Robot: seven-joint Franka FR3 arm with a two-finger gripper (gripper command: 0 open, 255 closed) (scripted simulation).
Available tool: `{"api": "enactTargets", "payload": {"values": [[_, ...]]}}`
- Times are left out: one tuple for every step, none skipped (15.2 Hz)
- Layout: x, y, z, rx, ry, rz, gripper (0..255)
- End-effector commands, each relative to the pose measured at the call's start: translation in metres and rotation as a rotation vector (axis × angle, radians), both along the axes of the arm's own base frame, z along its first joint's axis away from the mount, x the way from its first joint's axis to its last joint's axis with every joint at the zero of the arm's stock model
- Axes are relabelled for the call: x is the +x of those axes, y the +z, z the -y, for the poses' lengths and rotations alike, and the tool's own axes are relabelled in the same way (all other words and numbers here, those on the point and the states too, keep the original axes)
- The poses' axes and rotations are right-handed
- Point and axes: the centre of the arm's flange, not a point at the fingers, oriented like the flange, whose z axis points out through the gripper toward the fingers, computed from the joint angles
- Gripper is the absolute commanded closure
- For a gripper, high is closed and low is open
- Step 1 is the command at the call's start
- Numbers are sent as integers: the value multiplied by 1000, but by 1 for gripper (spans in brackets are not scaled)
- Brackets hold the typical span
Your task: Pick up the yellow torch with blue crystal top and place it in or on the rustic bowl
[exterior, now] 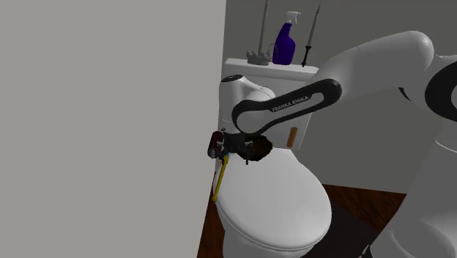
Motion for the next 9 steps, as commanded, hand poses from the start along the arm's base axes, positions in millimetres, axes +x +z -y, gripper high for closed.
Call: {"api": "enactTargets", "payload": {"values": [[23, -17, -10, -17, -47, 5, 0], [34, -25, -13, -25, -68, 7, 0], [45, -32, -17, -33, -89, 9, 0], [56, -40, -20, -41, -111, 11, 0], [67, -47, -22, -49, -132, 13, 0], [66, -52, -21, -49, -132, 13, 0], [66, -58, -20, -49, -132, 13, 0], [66, -63, -19, -49, -132, 13, 0], [66, -68, -18, -49, -132, 13, 0]]}}
